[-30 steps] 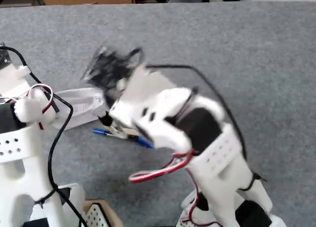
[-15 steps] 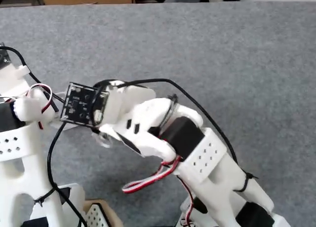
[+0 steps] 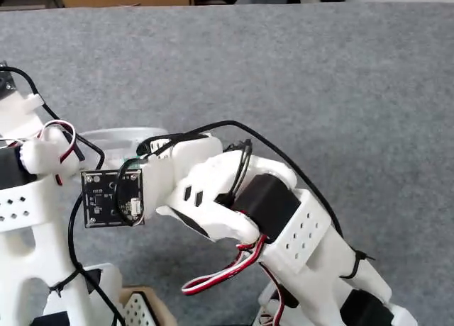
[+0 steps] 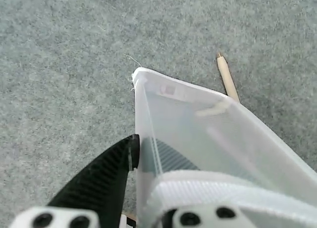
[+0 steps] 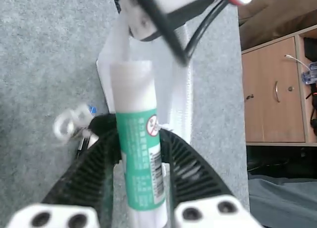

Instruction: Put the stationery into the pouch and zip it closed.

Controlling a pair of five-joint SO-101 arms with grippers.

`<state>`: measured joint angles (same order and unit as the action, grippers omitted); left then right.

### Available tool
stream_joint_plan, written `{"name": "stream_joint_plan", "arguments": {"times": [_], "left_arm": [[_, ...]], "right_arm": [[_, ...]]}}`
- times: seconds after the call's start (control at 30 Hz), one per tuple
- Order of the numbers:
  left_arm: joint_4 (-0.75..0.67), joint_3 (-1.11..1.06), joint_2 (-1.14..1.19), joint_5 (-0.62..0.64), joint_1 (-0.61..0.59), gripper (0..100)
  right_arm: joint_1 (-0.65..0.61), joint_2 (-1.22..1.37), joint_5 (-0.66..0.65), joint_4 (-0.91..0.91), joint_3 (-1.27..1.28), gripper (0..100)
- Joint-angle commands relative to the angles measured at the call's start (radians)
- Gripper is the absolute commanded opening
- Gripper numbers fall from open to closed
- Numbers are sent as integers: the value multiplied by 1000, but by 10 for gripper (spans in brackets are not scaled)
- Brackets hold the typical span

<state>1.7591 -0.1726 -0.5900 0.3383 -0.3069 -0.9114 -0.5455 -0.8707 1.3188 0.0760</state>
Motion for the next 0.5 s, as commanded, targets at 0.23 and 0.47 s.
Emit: {"name": "stream_joint_plan", "arguments": {"times": [0.23, 0.47], "left_arm": [[-2, 13, 18, 3, -2, 28], [-2, 13, 18, 3, -2, 28]], "right_arm": [[3, 119, -5, 6, -208, 12], [49, 285, -5, 94, -409, 12]]}}
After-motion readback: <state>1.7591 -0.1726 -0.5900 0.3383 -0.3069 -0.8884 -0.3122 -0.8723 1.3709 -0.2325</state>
